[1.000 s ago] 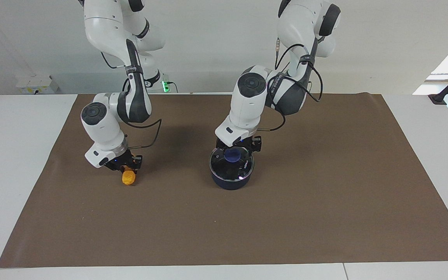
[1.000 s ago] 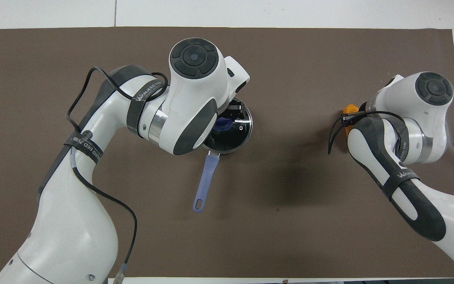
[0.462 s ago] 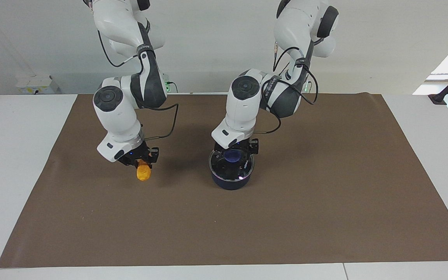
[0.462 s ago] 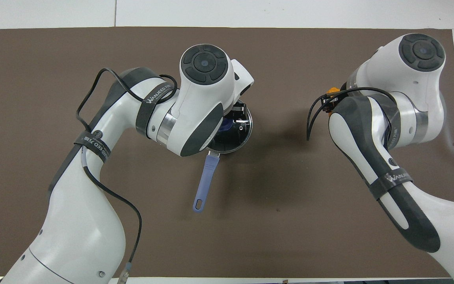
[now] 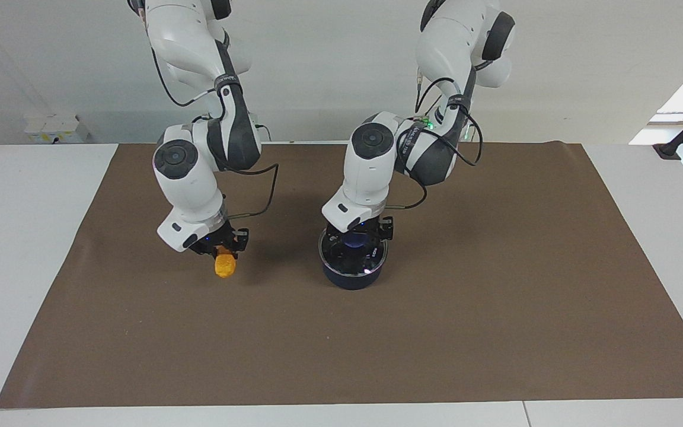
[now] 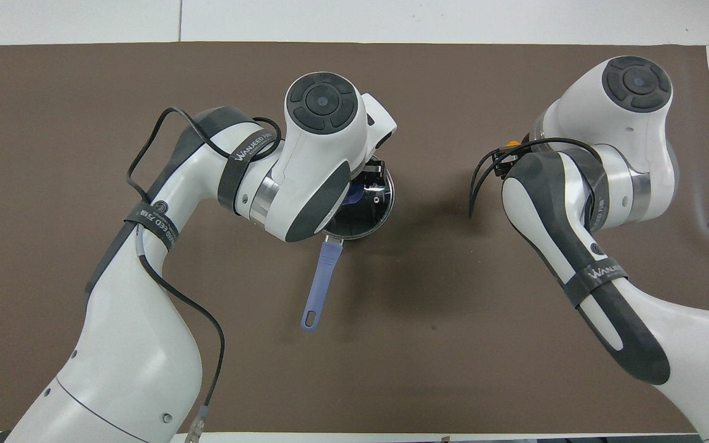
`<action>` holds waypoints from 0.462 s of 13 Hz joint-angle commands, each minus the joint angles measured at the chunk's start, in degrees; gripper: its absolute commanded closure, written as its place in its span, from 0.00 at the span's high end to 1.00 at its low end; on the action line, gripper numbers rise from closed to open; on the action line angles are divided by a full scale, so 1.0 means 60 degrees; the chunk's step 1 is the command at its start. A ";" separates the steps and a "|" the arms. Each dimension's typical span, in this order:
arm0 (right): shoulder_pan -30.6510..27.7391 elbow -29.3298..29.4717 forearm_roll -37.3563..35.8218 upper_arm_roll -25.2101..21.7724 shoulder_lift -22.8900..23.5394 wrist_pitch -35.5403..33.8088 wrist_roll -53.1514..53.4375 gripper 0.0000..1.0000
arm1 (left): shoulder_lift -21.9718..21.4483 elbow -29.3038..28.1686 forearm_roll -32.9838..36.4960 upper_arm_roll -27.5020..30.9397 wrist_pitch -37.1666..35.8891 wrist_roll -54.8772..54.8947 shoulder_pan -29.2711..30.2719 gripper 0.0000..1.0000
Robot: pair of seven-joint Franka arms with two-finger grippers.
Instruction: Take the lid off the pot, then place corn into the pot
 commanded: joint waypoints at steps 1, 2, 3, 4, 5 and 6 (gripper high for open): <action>-0.0053 0.0022 0.0140 0.0024 0.0057 0.0006 0.0114 0.00 | 0.0005 -0.0031 0.0181 0.0126 0.0154 -0.0174 -0.0141 1.00; -0.0053 0.0022 0.0140 0.0024 0.0057 0.0006 0.0114 0.00 | 0.0005 -0.0031 0.0166 0.0126 0.0125 -0.0174 -0.0141 1.00; -0.0053 -0.0007 0.0140 0.0024 0.0057 0.0006 0.0114 0.00 | 0.0005 -0.0031 0.0180 0.0126 0.0111 -0.0189 -0.0141 1.00; -0.0053 -0.0022 0.0140 0.0024 0.0042 0.0021 0.0114 0.00 | 0.0005 -0.0017 0.0195 0.0126 0.0067 -0.0189 -0.0170 1.00; -0.0053 -0.0036 0.0140 0.0024 0.0042 0.0021 0.0114 0.00 | 0.0005 -0.0017 0.0195 0.0126 0.0023 -0.0189 -0.0170 1.00; -0.0053 -0.0065 0.0140 0.0024 0.0028 0.0035 0.0114 0.00 | 0.0005 -0.0017 0.0195 0.0141 0.0023 -0.0203 -0.0243 1.00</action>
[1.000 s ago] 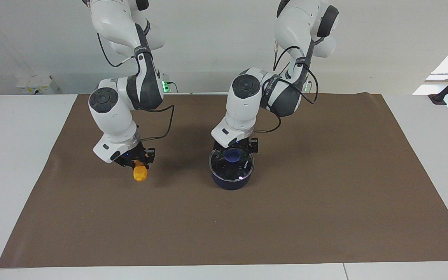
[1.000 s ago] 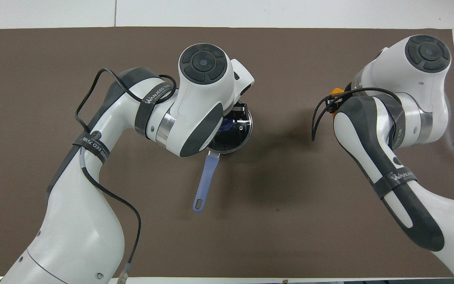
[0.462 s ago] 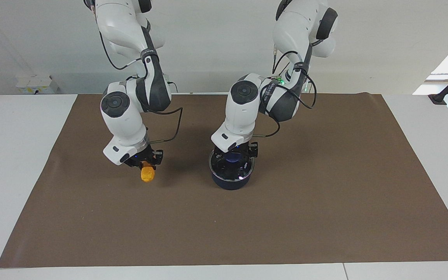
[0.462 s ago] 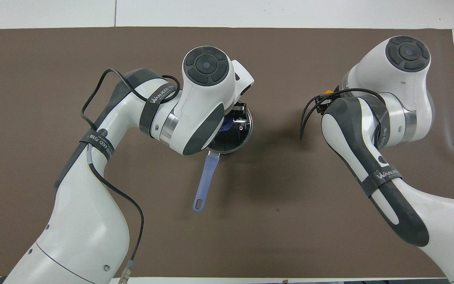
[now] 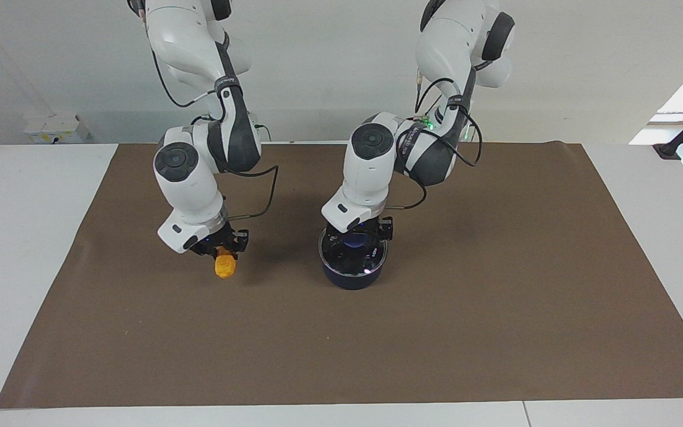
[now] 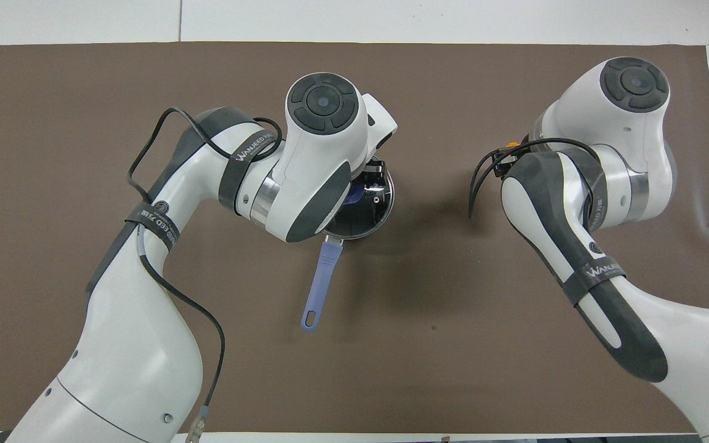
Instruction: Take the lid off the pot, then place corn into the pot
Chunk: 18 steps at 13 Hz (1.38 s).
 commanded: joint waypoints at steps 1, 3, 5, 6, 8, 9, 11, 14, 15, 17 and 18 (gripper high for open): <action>-0.0017 -0.0081 0.0140 0.0028 -0.0015 0.0035 0.0109 0.00 | 0.0005 -0.0016 0.0209 0.0142 0.0001 -0.0199 -0.0225 1.00; -0.0017 -0.0081 0.0140 0.0028 -0.0030 0.0050 0.0109 0.00 | 0.0005 -0.0016 0.0210 0.0142 0.0001 -0.0199 -0.0225 1.00; -0.0017 -0.0081 0.0140 0.0028 -0.0029 0.0050 0.0109 0.00 | -0.0010 -0.0016 0.0282 0.0142 -0.0014 -0.0199 -0.0225 0.99; -0.0017 -0.0096 0.0140 0.0028 -0.0030 0.0065 0.0109 0.00 | -0.0010 -0.0031 0.0283 0.0142 -0.0014 -0.0199 -0.0225 0.96; -0.0032 -0.0096 0.0140 0.0028 -0.0030 0.0065 0.0109 0.00 | -0.0010 -0.0031 0.0341 0.0142 -0.0029 -0.0199 -0.0239 0.89; -0.0032 -0.0096 0.0140 0.0028 -0.0030 0.0050 0.0109 0.00 | -0.0010 -0.0031 0.0341 0.0142 -0.0043 -0.0199 -0.0239 0.82; -0.0017 -0.0096 0.0140 0.0028 -0.0030 0.0065 0.0109 0.00 | -0.0010 -0.0031 0.0341 0.0142 -0.0058 -0.0199 -0.0239 0.74; -0.0017 -0.0111 0.0140 0.0028 -0.0015 0.0079 0.0109 0.00 | -0.0025 -0.0031 0.0341 0.0142 -0.0073 -0.0199 -0.0239 0.61; -0.0003 -0.0111 0.0140 0.0028 -0.0015 0.0079 0.0109 0.00 | -0.0025 -0.0031 0.0341 0.0142 -0.0073 -0.0199 -0.0239 0.58; 0.0027 -0.0111 0.0140 0.0028 -0.0015 0.0094 0.0123 0.00 | -0.0025 -0.0016 0.0327 0.0142 -0.0160 -0.0199 -0.0239 0.54; 0.0027 -0.0111 0.0140 0.0028 -0.0015 0.0079 0.0123 0.00 | -0.0010 -0.0016 0.0327 0.0142 -0.0161 -0.0184 -0.0239 0.52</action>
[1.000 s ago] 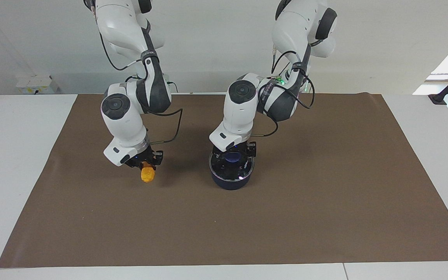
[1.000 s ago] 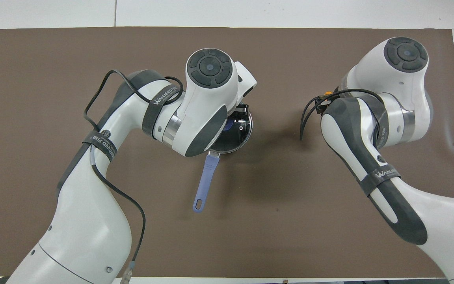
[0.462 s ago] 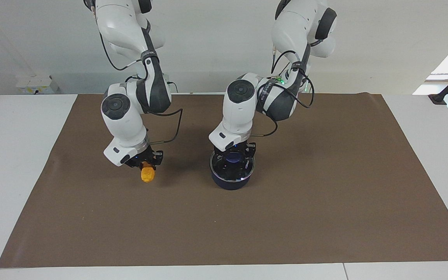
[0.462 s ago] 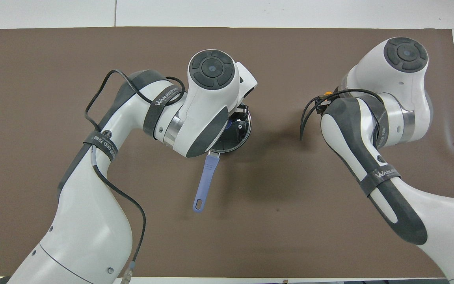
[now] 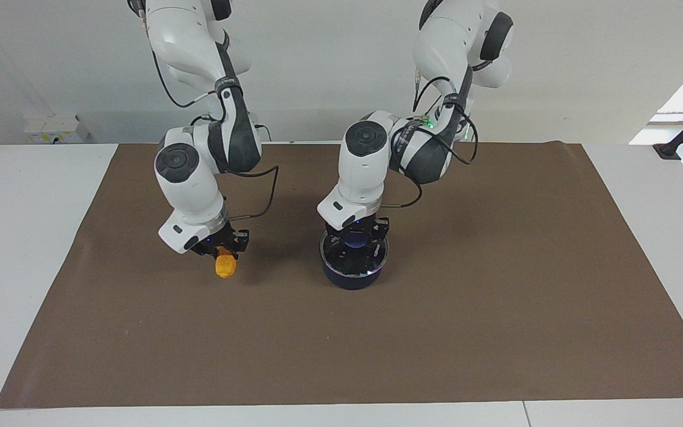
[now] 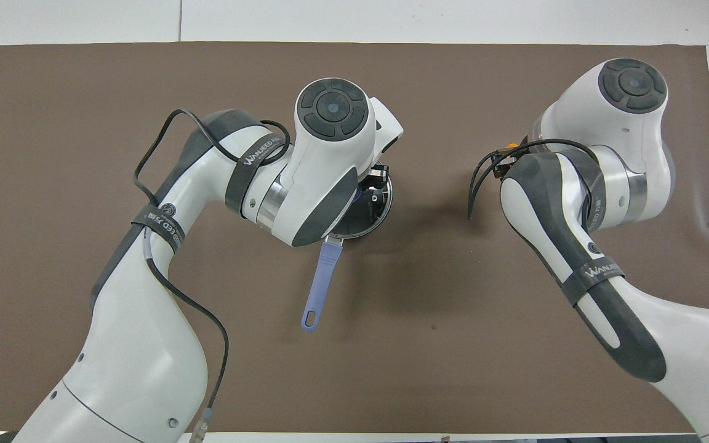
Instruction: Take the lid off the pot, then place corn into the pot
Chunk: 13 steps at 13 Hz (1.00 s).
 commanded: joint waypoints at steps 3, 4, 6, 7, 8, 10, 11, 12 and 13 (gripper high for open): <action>0.0045 -0.0063 0.0140 0.0022 -0.0021 0.0093 0.0181 0.00 | -0.0024 0.0023 0.0115 0.0150 -0.0333 -0.0149 -0.0107 0.41; 0.0045 -0.0063 0.0140 0.0022 -0.0021 0.0093 0.0196 0.00 | -0.0082 0.0053 0.0071 0.0150 -0.0405 -0.0149 -0.0107 0.35; 0.0045 -0.0049 0.0139 0.0022 -0.0021 0.0079 0.0211 0.00 | -0.0170 0.0097 0.0027 0.0194 -0.0683 -0.0134 -0.0093 0.28; 0.0045 -0.0049 0.0140 0.0022 -0.0021 0.0079 0.0211 0.00 | -0.0345 0.0112 0.0027 0.0194 -0.0771 -0.0149 -0.0093 0.24; 0.0059 -0.0034 0.0125 0.0022 -0.0021 0.0079 0.0211 0.00 | -0.0520 0.0112 -0.0060 0.0165 -0.0917 -0.0149 -0.0006 0.21; 0.0306 0.0169 0.0140 0.0037 -0.0021 -0.0110 0.0443 0.00 | -0.0887 0.0112 -0.0455 0.0194 -0.1167 -0.0149 0.0097 0.16; 0.0584 0.0548 0.0140 0.0037 -0.0021 -0.0460 0.0895 0.00 | -0.1033 0.0112 -0.0457 0.0194 -0.1255 -0.0149 0.0185 0.14; 0.0877 0.1132 0.0154 0.0037 0.0095 -0.0884 0.1480 0.00 | -0.1180 0.0097 -0.0457 0.0194 -0.1314 -0.0134 0.0229 0.14; 0.1126 0.1718 0.0169 0.0037 0.0284 -0.1251 0.1920 0.00 | -0.1297 0.0097 -0.0457 0.0209 -0.1343 -0.0120 0.0374 0.14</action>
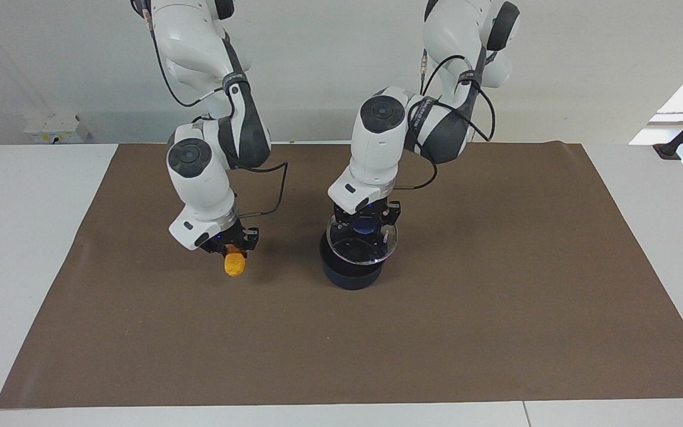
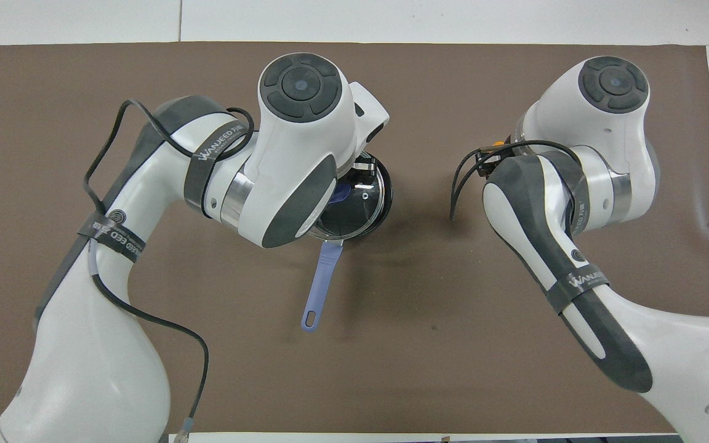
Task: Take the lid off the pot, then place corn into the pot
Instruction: 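Lift the lid away with the left gripper while the right gripper carries corn over pot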
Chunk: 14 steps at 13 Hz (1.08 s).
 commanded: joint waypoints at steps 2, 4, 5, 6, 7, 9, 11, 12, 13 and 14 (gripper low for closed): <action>0.1011 0.1868 0.0778 0.0003 0.0626 -0.0783 0.1691 0.00 | -0.0760 -0.0166 -0.0108 -0.0013 -0.0387 0.0062 0.1113 0.13; 0.1551 0.1943 0.0987 0.0061 0.0918 -0.0098 0.2671 0.00 | -0.0835 -0.0152 -0.0093 -0.0028 -0.0738 0.0645 0.1950 0.12; 0.2005 0.1987 0.0944 0.0061 0.1224 0.0153 0.3199 0.00 | -0.0836 -0.0181 -0.0093 -0.0028 -0.0841 0.1156 0.2331 0.11; 0.2357 0.2191 0.0929 0.0061 0.1575 0.0663 0.3711 0.00 | -0.0894 -0.0283 -0.0108 -0.0028 -0.0914 0.1727 0.2741 0.10; 0.2622 0.2207 0.0900 0.0061 0.1840 0.1176 0.4210 0.00 | -0.0938 -0.0415 -0.0108 -0.0028 -0.0915 0.2371 0.3165 0.10; 0.3207 0.2207 0.0914 0.0076 0.2207 0.1867 0.4842 0.00 | -0.1098 -0.0809 -0.0094 -0.0028 -0.0813 0.3441 0.4015 0.10; 0.3269 0.2003 0.0914 0.0076 0.2209 0.2249 0.4888 0.00 | -0.1361 -0.1467 -0.0079 -0.0013 -0.0522 0.4831 0.4748 0.10; 0.3342 0.1843 0.0943 0.0061 0.2194 0.2265 0.4917 0.00 | -0.1537 -0.1978 -0.0079 0.0016 -0.0099 0.5302 0.5100 0.10; 0.3284 0.1754 0.0929 0.0061 0.2194 0.2265 0.4903 0.09 | -0.1843 -0.2737 -0.0035 0.0030 0.0601 0.5670 0.5393 0.09; 0.3182 0.1724 0.0914 0.0061 0.2194 0.2250 0.4845 0.26 | -0.2165 -0.3600 -0.0020 0.0031 0.1319 0.6036 0.5730 0.09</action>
